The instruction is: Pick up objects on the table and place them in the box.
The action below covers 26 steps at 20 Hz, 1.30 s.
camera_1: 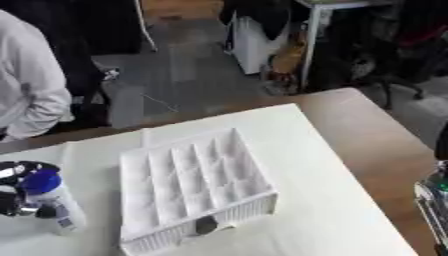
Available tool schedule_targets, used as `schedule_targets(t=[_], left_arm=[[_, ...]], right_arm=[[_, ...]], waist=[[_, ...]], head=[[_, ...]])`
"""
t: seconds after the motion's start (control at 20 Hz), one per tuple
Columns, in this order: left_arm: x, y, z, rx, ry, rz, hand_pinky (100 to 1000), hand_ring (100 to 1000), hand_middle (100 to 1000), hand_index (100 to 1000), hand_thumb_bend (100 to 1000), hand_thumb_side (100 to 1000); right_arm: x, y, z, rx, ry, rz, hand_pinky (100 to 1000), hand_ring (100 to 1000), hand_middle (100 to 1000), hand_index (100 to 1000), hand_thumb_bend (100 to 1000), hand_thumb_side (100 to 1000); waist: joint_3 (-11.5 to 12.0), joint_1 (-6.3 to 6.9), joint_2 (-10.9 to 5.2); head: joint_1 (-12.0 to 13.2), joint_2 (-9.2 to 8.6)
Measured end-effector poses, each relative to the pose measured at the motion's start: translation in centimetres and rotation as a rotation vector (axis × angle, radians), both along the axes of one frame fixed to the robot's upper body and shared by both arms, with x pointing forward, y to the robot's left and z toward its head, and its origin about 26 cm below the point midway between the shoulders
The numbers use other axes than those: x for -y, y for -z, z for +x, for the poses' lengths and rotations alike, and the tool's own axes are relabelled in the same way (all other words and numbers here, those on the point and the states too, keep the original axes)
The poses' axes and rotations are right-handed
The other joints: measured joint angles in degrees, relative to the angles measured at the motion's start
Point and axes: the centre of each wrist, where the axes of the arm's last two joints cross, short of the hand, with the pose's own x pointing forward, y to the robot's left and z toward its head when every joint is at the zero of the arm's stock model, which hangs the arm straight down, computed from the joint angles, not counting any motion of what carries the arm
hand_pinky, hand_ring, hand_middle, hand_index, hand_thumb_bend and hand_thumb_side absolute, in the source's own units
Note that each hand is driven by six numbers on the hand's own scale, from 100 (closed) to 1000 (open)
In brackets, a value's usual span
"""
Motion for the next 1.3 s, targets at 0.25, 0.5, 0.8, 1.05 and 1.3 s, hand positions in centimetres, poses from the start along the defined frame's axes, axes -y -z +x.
schedule_targets(t=[0.25,0.5,0.8,1.05,1.3], left_arm=[[-0.1,0.6,0.1,-0.009,-0.008,0.002,566,705,843,942,1000,530],[-0.2,1.1,0.2,-0.008,-0.015,0.004,548,679,819,930,968,526],[-0.2,1.4,0.2,0.042,-0.054,-0.008,235,402,572,744,558,638],[-0.1,1.7,0.3,0.145,-0.132,-0.037,100,186,354,563,126,916],[0.0,2.5,0.2,0.214,-0.185,-0.068,100,100,100,433,120,896]], right_arm=[[-0.1,0.0,0.0,0.001,-0.006,0.007,390,452,427,582,100,1000],[-0.1,0.0,0.0,0.004,-0.009,0.006,390,452,427,581,100,1000],[-0.2,-0.2,0.1,0.01,-0.012,0.006,390,451,424,580,100,1000],[-0.2,-0.2,0.1,0.01,-0.013,0.007,390,451,421,580,100,1000],[-0.2,-0.2,0.1,0.009,-0.016,0.009,390,451,418,578,100,1000]], waist=[[-0.2,0.07,0.05],[-0.2,0.07,0.1],[-0.2,0.08,0.15],[-0.2,0.08,0.18],[-0.2,0.07,0.19]], head=[[0.0,0.0],[0.0,0.0],[0.0,0.0],[0.0,-0.01],[0.0,-0.03]])
